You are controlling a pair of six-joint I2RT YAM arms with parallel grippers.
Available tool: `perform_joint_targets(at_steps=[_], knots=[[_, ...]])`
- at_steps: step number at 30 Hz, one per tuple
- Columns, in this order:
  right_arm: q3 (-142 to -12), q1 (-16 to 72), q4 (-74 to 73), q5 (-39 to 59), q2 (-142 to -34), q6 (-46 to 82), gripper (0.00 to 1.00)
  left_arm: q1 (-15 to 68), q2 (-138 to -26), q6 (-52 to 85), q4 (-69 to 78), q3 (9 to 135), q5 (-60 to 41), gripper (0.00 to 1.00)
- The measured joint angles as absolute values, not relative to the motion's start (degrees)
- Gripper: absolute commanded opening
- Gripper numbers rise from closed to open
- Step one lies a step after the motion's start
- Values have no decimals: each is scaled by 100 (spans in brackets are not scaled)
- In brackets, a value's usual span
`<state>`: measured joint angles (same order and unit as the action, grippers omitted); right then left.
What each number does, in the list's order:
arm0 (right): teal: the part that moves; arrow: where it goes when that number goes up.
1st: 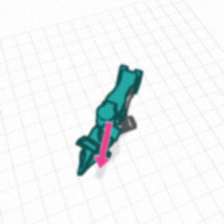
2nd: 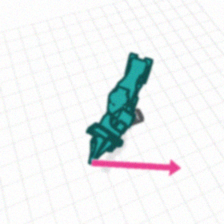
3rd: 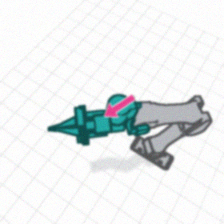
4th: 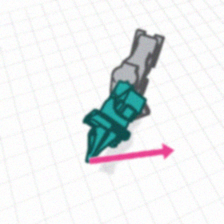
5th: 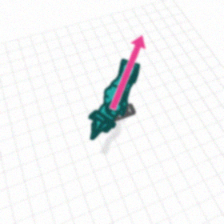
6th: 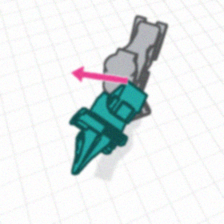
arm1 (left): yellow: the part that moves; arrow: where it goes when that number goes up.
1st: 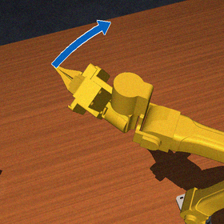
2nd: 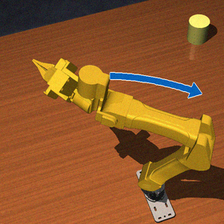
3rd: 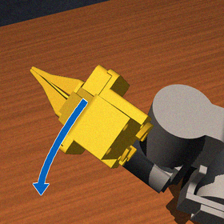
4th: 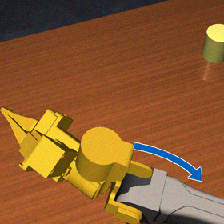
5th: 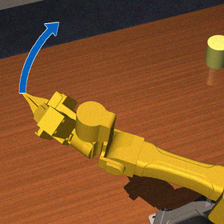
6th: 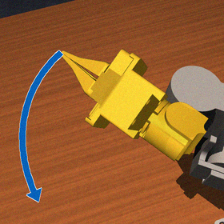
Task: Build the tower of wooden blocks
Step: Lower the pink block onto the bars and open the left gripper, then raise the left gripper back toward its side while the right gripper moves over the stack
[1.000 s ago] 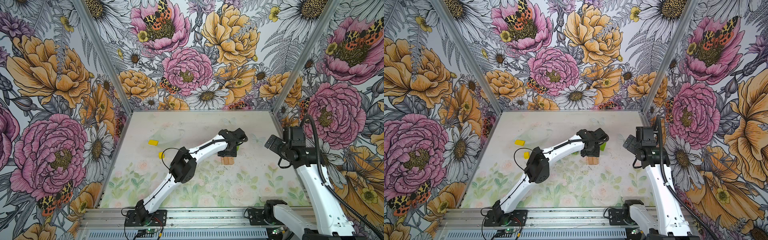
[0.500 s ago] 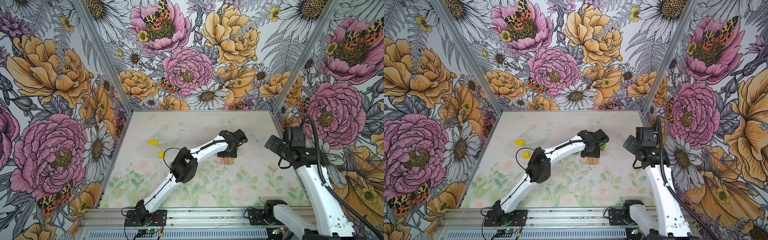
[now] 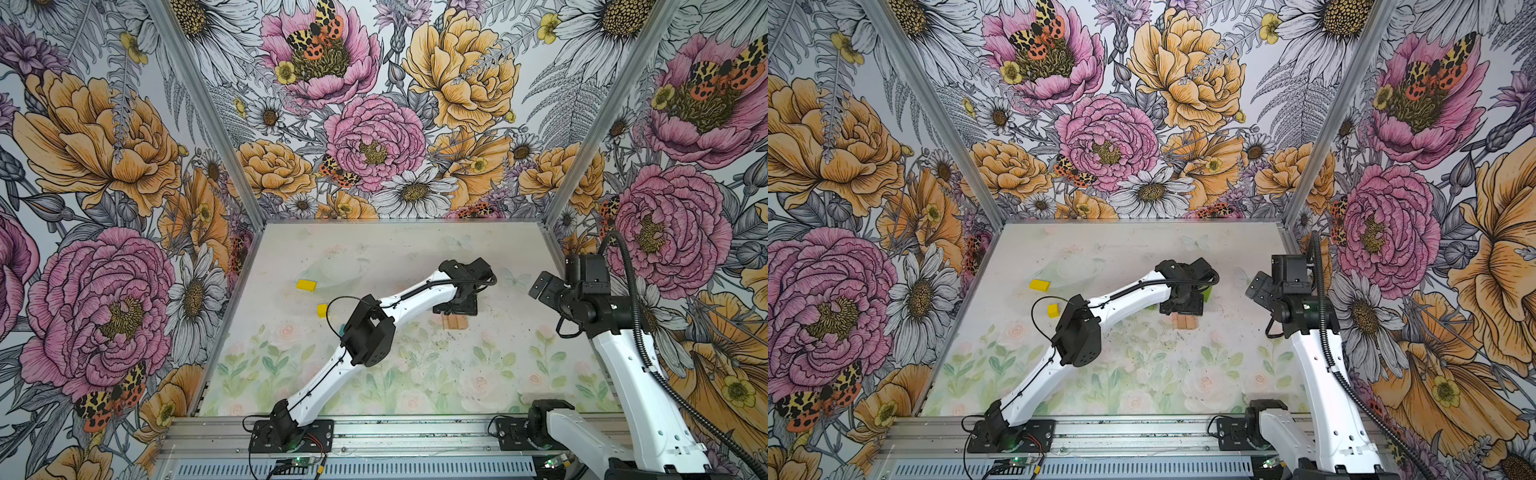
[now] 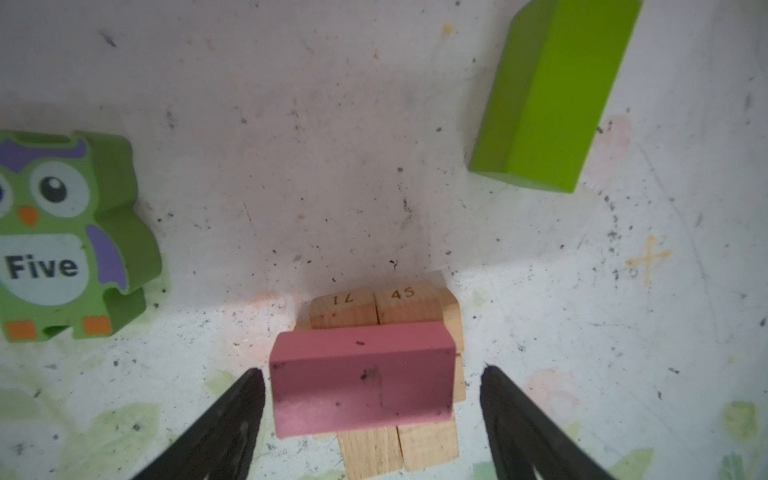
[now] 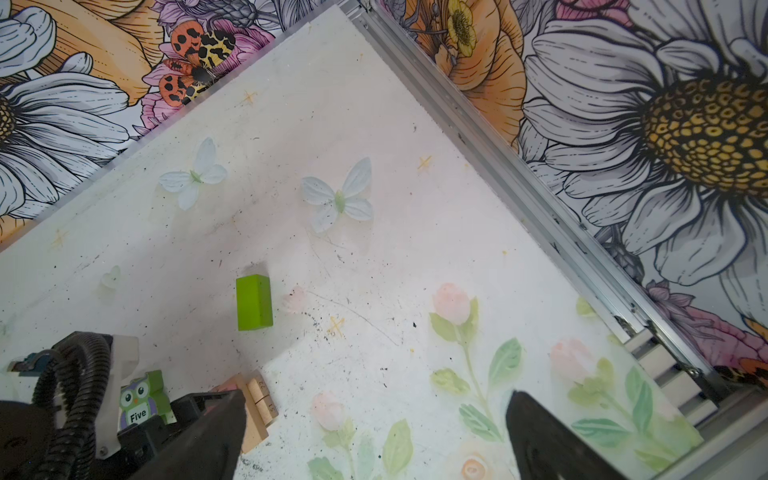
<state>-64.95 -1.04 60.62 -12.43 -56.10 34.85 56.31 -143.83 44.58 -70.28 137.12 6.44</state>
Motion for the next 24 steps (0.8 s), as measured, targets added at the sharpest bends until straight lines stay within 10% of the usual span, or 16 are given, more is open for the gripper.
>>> perform_joint_targets(at_steps=[15, 24], knots=[[-6495, 102, 6077, -1225, -5570, 3642, 97, 5336, -12960, 3820, -7002, 13590, 1138, 93], [-6512, 1649, 6097, -974, -7264, 4185, 96, 3717, -10326, 3404, -6134, 10309, 1522, 99]])
